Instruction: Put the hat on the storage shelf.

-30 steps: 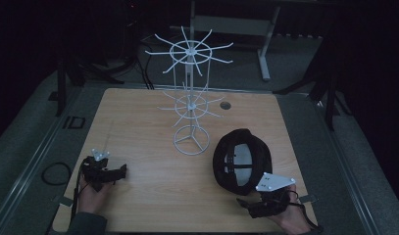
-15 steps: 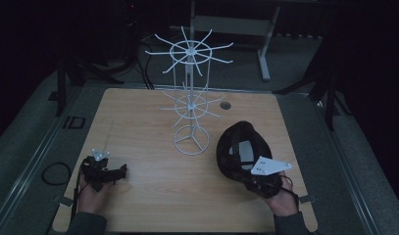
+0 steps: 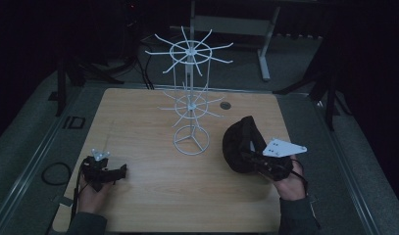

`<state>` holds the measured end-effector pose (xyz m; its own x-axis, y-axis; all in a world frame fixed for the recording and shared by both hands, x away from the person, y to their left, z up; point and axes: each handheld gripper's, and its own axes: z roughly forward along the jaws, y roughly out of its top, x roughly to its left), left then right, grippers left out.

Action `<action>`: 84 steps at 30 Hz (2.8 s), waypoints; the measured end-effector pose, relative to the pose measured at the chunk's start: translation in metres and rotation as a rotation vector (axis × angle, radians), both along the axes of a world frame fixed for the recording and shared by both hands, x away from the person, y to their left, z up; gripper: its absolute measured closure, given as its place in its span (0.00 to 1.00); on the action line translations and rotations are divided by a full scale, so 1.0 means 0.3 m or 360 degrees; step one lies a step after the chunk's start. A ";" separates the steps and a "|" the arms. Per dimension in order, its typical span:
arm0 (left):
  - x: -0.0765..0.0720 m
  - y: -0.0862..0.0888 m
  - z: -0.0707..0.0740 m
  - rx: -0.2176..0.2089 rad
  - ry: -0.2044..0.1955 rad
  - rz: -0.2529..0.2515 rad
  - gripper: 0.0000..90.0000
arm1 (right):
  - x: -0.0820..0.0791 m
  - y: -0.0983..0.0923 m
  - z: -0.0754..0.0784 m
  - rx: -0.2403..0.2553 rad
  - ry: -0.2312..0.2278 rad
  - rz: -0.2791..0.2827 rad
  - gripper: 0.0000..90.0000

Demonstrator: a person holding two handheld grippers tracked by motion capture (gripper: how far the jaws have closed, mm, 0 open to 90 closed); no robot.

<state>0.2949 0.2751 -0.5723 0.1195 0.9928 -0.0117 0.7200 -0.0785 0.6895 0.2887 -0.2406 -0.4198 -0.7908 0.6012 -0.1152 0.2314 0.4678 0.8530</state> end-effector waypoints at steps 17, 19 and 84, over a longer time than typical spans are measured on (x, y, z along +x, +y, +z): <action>0.000 0.000 0.000 0.0000 0.0000 0.0000 0.03 | -0.033 0.048 0.081 0.0027 -0.0071 0.0151 0.94; 0.000 0.000 0.000 0.0000 0.0000 0.0000 0.03 | -0.039 0.061 0.095 0.0029 -0.0084 0.0181 0.94; 0.000 0.000 0.000 0.0000 0.0000 0.0000 0.03 | -0.010 0.525 0.391 0.0342 -0.0234 0.1122 0.94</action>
<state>0.2949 0.2751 -0.5722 0.1198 0.9927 -0.0118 0.7202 -0.0787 0.6893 0.2857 -0.0831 -0.3026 -0.9822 -0.0212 -0.1867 -0.1850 0.2826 0.9412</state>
